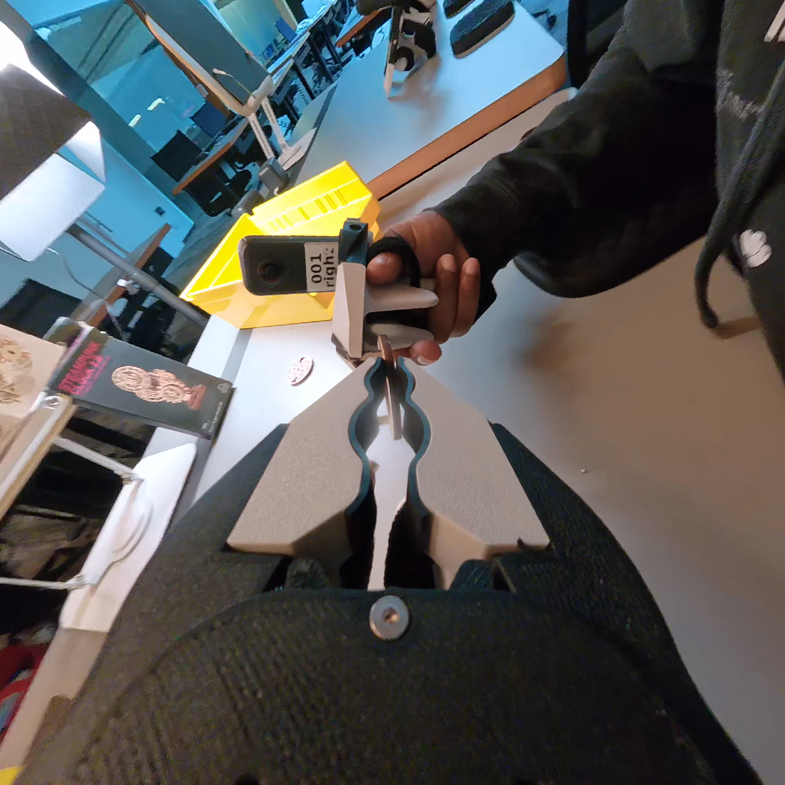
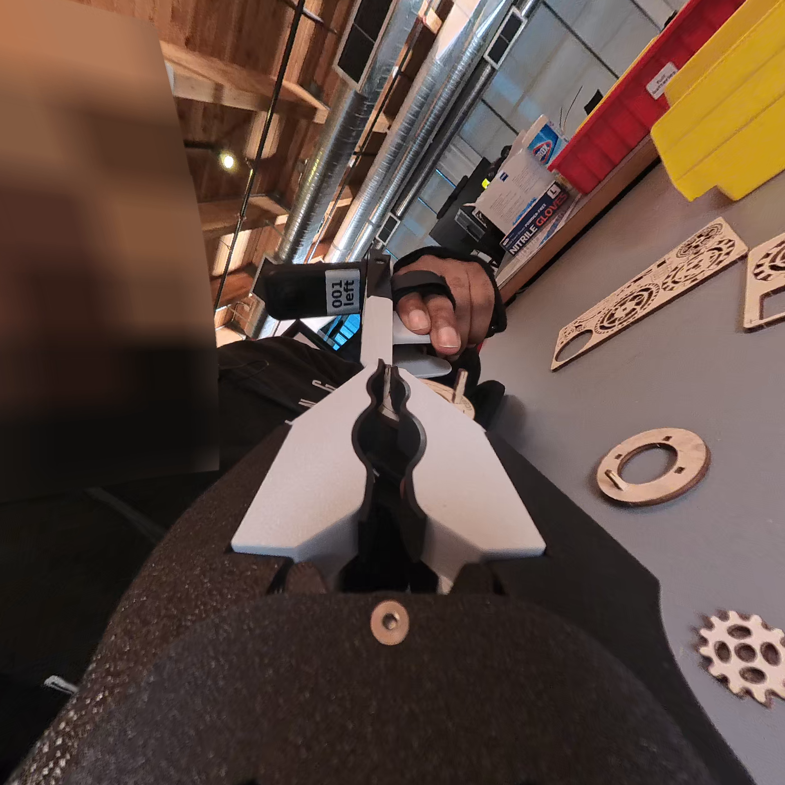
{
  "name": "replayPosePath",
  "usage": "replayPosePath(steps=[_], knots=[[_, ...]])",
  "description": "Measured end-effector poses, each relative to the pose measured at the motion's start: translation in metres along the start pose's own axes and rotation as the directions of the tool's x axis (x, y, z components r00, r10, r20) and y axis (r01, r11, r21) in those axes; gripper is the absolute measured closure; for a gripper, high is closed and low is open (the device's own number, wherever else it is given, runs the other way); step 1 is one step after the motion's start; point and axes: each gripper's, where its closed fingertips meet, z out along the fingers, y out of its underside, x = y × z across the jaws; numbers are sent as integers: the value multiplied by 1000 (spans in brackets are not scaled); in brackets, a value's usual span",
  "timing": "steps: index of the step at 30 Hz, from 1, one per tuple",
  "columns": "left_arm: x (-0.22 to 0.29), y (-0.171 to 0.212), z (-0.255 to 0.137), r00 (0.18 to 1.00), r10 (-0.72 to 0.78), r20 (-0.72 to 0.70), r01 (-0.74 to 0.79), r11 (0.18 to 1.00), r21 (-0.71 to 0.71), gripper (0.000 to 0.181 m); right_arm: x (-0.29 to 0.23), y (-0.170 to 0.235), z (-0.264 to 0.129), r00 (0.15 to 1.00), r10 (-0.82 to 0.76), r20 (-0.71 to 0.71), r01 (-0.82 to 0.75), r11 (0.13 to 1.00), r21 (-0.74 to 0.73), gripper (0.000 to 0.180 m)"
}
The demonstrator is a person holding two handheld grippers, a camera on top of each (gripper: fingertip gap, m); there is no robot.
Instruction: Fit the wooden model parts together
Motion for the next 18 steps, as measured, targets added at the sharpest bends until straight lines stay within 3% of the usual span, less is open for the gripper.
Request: replayPosePath(steps=[1,7,8,9,10,11,13,15,18], knots=[[0,-2,-1,1000,-14,-6,14,1000,12,179,-2,1,1,1000,5,13,-5,1000,-4,180],[1,-1,-2,999,-42,-33,42,999,21,179,2,-2,2,1000,23,0,-23,1000,18,180],[27,-12,-4,980,-4,-200,23,996,90,179,1,-5,0,1000,20,5,-20,999,28,180],[49,-27,-1,961,2,-277,42,987,153,179,9,-41,-23,998,65,-16,-60,969,238,180],[57,-18,7,961,28,-277,-4,996,88,179,12,-62,-48,997,62,-53,-41,942,332,180],[42,-12,7,979,33,-199,-15,996,91,179,16,-45,-40,982,-42,-185,79,977,197,180],[-7,-8,-12,998,-48,-44,53,992,116,180,18,-15,-13,973,-103,-204,116,992,49,180],[-5,-5,-14,992,-91,-88,100,989,109,179,10,-30,-20,948,-199,-250,222,973,67,177],[-2,5,-15,987,-109,-122,125,983,134,180,-16,-45,-29,919,-328,-219,351,933,76,157]])
